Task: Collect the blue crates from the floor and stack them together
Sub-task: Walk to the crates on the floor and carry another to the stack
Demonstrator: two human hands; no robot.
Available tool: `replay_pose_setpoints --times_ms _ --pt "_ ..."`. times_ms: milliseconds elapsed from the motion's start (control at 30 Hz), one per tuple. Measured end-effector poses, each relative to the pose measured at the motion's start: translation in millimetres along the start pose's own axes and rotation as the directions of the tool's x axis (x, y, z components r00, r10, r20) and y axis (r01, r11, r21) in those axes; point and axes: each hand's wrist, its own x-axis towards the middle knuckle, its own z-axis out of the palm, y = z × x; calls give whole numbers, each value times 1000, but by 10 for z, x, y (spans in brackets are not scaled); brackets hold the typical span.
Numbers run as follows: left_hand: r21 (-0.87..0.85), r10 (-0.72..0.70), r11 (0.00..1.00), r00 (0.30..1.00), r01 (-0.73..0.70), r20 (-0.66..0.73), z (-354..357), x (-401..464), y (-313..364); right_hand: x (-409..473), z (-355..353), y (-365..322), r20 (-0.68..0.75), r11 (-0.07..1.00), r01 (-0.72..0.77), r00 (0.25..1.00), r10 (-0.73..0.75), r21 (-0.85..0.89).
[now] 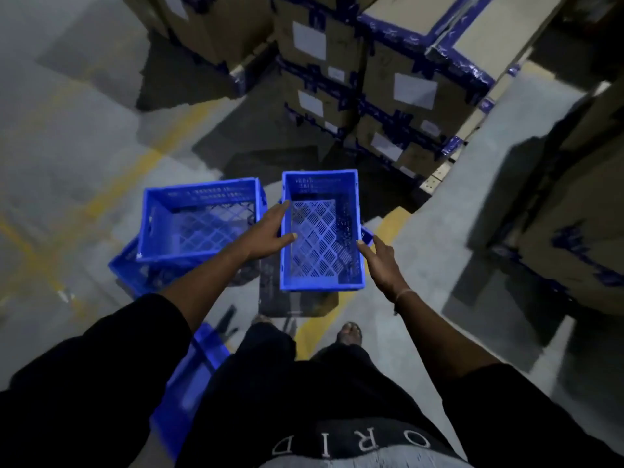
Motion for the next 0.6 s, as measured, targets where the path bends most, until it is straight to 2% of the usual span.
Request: replay_pose_setpoints --times_ms 167,300,500,600 --pt "138 130 979 981 -150 142 -409 910 -294 299 353 -38 -120 984 -118 984 134 135" --pt "197 228 934 922 -298 313 -599 1772 -569 635 764 35 -247 944 -192 933 260 267" --pt "281 322 829 823 -484 469 -453 2872 -1088 1338 1633 472 -419 862 -292 779 466 415" --pt "334 312 798 818 -501 483 -204 3408 -1330 1671 1979 782 -462 806 -400 669 582 437"
